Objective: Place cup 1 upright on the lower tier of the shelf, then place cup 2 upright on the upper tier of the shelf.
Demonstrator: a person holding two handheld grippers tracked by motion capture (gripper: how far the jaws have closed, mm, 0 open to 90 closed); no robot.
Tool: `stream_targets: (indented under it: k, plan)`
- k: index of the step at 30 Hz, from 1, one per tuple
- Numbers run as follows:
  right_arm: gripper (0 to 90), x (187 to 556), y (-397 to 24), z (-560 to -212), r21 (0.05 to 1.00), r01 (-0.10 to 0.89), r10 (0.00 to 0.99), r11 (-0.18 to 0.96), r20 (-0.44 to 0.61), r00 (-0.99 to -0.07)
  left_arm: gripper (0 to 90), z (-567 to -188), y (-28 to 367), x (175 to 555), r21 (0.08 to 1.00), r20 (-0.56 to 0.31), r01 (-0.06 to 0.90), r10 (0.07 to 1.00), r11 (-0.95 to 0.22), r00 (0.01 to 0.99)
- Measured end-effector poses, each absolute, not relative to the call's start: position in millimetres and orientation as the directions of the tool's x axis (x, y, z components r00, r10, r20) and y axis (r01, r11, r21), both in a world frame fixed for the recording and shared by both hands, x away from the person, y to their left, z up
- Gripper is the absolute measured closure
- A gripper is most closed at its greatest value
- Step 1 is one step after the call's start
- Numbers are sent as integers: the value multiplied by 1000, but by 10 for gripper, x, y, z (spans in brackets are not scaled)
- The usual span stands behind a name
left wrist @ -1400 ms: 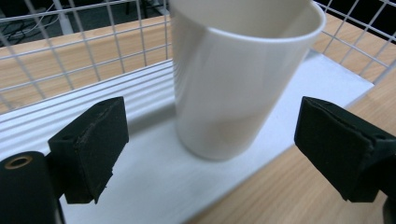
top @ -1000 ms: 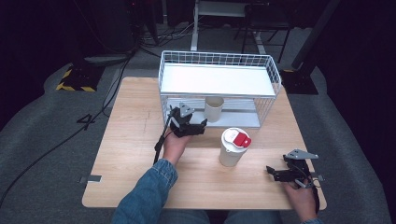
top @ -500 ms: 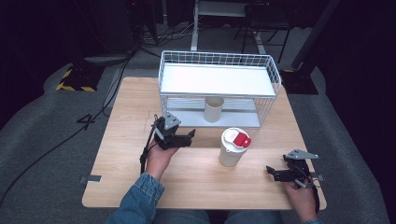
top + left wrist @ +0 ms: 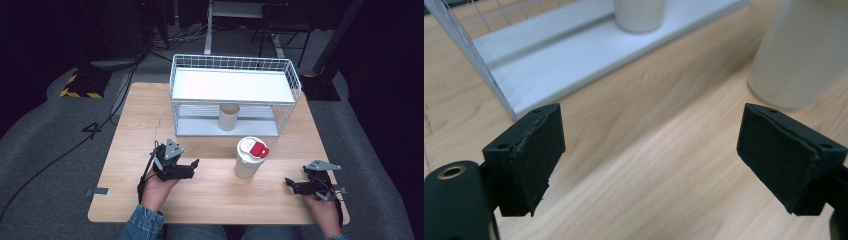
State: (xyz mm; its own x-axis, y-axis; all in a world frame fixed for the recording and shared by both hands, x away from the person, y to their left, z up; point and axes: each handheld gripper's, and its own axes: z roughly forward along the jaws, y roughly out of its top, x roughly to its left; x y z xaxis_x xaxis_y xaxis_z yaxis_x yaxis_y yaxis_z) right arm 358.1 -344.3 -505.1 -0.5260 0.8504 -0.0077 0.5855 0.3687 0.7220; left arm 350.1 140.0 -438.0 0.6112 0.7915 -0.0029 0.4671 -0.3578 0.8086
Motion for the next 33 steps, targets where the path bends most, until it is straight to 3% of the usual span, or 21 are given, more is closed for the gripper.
stream_targets:
  k: [12, 17, 22, 33]
  plan:
    - [68, 3577, -3442, -5050, 721, 588, 852, 366, -6, -523, 133, -4647, 1723, 3217, 756, -30, 543, 810, -365, 586]
    - [68, 3576, -3445, -5050, 722, 589, 851, 365, -2, -525, 134, -4760, 1755, 3184, 708, 24, 573, 825, -412, 564]
    - [64, 3575, -3444, -5050, 721, 587, 847, 369, -1, -531, 134, -4863, 1795, 3190, 692, -32, 610, 828, -386, 560]
    - [77, 3564, -3437, -5046, 723, 580, 840, 375, 1, -543, 110, -5026, 1910, 3219, 666, -31, 638, 840, -386, 541]
